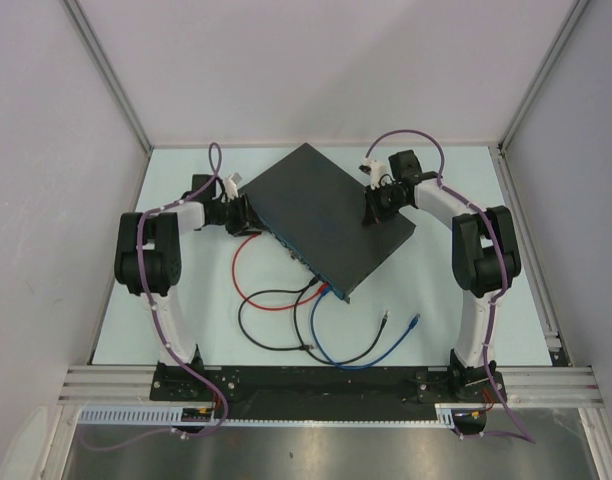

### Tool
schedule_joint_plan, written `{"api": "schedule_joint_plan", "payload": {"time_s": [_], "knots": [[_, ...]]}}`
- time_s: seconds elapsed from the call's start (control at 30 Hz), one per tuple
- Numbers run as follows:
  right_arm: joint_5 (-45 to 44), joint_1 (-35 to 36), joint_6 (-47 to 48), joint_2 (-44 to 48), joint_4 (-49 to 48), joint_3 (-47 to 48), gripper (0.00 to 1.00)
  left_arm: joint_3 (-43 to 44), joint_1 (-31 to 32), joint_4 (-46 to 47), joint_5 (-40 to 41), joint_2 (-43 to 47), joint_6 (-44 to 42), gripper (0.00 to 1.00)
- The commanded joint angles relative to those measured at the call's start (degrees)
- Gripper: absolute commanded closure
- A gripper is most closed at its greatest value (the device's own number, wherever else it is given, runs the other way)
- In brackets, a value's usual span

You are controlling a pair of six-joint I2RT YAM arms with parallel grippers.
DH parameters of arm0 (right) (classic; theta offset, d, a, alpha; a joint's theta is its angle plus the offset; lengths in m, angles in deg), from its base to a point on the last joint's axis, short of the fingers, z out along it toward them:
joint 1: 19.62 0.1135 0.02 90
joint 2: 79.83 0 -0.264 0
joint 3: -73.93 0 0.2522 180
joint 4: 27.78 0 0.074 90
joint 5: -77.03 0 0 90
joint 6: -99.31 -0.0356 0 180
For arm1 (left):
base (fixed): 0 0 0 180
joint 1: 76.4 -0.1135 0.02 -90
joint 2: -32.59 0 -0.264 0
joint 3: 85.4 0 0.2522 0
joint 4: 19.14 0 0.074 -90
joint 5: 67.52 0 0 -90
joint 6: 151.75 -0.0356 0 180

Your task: Pull the plug from the switch port

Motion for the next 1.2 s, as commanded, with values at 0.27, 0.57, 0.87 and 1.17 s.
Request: {"api": "schedule_joint_plan", "payload": {"time_s": [0.27, 0.57, 0.87, 1.17], "knots": [[-6.5, 0.7, 0.5, -3.4, -0.5, -1.7, 0.95, -8.4, -1.5, -6.1, 10.9, 7.0, 0.0, 0.56], [-6.0, 0.7, -0.1, -4.1, -1.0, -1.7, 0.94, -9.9, -3.2, 2.8, -0.5, 11.4, 1.2, 0.43], [-6.9, 0.5, 0.9, -3.5, -0.1, -1.7, 0.94, -2.7, -3.1, 7.1, -6.0, 3.3, 4.5, 0.46], [-8.6, 0.6, 2.3, -2.8, 0.3, -1.7, 0.94, -0.5, -2.6, 9.8, -8.8, -1.3, 6.6, 0.51]]}}
